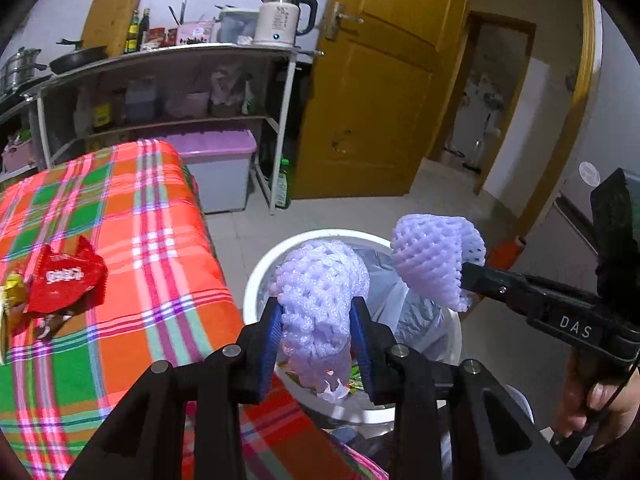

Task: Collect trash
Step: 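Open both tools to drop the foam mesh sleeves into the bin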

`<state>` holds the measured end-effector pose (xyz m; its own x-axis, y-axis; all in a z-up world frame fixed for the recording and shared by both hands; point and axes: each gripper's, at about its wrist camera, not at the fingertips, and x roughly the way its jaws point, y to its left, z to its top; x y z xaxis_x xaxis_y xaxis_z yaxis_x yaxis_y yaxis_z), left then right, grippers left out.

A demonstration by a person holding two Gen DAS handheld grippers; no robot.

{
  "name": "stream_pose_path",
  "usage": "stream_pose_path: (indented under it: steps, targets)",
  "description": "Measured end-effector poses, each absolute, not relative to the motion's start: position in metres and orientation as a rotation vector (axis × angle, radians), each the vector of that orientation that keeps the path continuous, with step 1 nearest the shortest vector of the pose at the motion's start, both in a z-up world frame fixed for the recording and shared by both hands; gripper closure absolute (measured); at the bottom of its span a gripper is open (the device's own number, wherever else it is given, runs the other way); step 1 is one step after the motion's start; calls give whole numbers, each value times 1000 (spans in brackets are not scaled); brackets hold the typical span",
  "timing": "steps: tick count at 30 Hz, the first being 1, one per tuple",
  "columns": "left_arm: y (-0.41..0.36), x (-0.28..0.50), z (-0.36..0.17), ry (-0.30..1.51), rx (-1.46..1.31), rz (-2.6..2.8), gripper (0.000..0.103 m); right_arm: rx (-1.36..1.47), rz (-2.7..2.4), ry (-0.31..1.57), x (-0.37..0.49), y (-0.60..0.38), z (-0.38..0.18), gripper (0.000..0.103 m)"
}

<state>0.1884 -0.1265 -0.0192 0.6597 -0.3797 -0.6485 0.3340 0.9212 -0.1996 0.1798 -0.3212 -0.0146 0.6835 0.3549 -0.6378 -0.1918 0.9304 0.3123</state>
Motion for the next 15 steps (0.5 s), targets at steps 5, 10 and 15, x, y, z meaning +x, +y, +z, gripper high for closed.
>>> stream_pose_path:
  steps: [5, 10, 15]
  targets:
    - [-133, 201, -33, 794, -74, -411, 66, 240, 289, 804, 188, -329, -28, 97]
    - [-135, 211, -46, 837, -82, -411, 61, 245, 273, 853, 194, -330, -42, 96]
    - [-136, 214, -51, 859, -95, -417, 57, 256, 270, 877, 199, -333, -52, 70]
